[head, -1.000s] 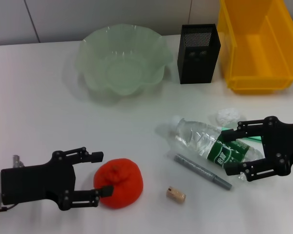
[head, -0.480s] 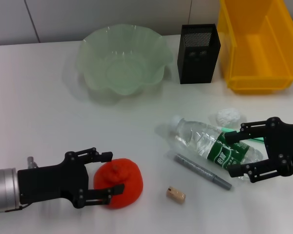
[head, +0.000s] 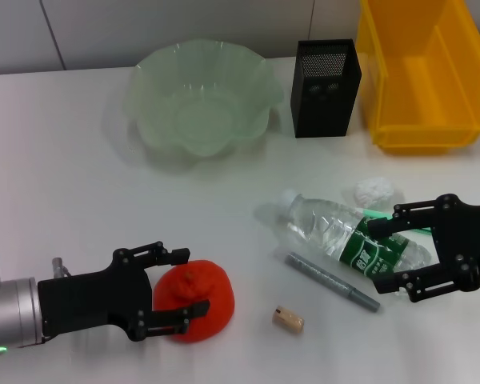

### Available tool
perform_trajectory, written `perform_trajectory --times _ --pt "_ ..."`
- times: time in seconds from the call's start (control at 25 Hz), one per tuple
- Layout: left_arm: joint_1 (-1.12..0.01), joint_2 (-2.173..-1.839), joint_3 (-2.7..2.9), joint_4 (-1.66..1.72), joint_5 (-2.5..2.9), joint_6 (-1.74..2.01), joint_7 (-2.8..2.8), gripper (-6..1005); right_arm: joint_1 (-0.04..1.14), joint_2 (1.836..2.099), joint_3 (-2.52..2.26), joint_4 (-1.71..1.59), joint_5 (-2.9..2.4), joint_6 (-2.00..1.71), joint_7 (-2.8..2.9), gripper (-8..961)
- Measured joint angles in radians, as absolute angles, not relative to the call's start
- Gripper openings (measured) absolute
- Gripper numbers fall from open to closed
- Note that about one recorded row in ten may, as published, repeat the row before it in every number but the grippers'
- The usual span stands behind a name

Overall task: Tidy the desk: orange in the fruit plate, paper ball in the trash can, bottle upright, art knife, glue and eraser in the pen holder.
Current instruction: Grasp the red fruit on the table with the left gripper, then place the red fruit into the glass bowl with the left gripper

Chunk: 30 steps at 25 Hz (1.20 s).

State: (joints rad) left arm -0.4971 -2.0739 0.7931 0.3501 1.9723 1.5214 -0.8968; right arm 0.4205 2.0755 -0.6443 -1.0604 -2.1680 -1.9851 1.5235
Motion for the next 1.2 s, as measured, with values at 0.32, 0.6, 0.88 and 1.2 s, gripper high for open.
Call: perform_trajectory --times 0.32,0.6,0.88,1.2 --pt "-0.492 -2.074 0.793 0.350 1.973 1.518 -0.885 743 0.422 2.075 -0.644 -1.058 -2.166 -1.985 1.523 786" --pt "-0.488 -2.074 0.796 0.340 1.975 1.517 -0.853 555 0.422 2.075 -0.644 -1.055 -2.166 -1.983 1.523 786" --pt "-0.490 -2.074 0.812 0.337 1.975 1.521 -0.851 263 0.422 2.075 -0.644 -1.054 -2.164 -1.983 1.523 787" --pt "-0.492 -2.070 0.799 0.350 1.964 1.583 -0.862 179 0.422 2.075 -0.644 -1.054 -2.161 -1.984 1.523 787"
